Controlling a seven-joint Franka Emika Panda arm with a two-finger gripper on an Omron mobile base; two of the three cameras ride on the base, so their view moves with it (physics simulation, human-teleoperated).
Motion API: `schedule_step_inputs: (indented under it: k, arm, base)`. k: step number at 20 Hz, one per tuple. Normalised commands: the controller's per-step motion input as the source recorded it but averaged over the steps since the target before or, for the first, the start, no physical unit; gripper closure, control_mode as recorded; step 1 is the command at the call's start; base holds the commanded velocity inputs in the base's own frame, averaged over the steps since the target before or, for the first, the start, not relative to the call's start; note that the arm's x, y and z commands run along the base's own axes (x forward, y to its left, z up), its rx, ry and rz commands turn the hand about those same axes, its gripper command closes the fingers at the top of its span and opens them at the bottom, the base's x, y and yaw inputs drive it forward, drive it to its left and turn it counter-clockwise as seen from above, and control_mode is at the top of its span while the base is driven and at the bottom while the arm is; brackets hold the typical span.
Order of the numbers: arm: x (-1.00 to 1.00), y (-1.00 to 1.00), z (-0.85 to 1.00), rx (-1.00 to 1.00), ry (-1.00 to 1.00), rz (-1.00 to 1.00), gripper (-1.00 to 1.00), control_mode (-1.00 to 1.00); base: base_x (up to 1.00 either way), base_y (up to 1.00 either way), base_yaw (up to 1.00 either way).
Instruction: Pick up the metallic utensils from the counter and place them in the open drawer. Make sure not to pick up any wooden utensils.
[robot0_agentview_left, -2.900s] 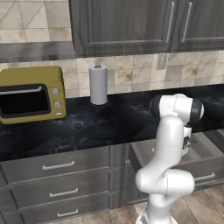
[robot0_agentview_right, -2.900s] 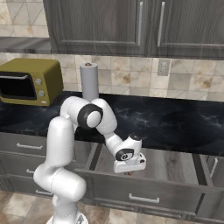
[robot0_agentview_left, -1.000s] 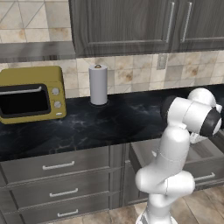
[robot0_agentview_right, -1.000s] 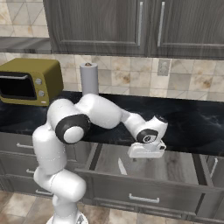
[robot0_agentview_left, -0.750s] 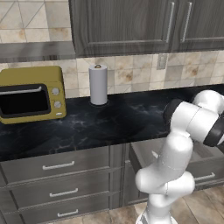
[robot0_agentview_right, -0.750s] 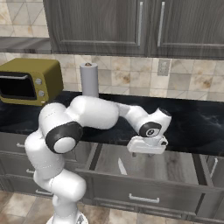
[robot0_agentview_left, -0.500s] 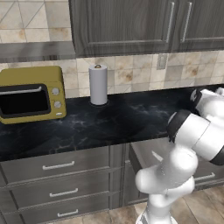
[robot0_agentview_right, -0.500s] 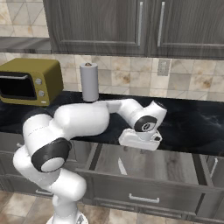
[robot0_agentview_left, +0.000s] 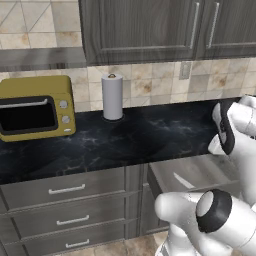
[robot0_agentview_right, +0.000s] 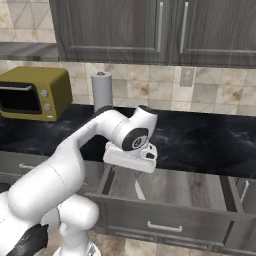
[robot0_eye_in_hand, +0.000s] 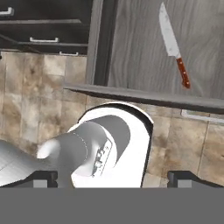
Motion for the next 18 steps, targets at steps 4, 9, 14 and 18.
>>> schedule_step_inputs:
  k: [4, 9, 14, 18]
  arm:
    - [-0.7, 0.54, 0.37, -0.2, 0.0, -0.07, -1.0, -1.0]
    - [-0.37, 0.72, 0.06, -0.19, -0.02, -0.06, -1.0, -1.0]
    - [-0.2, 0.42, -0.04, -0.06, -0.07, 0.0, -1.0, -1.0]
    - [-0.01, 0.0, 0.0, 0.0, 0.0, 0.0, -1.0, -1.0]
  base:
    - [0.0, 0.0, 0.0]
    - [0.0, 0.0, 0.0]
    - [0.0, 0.0, 0.0]
    - [0.0, 0.0, 0.0]
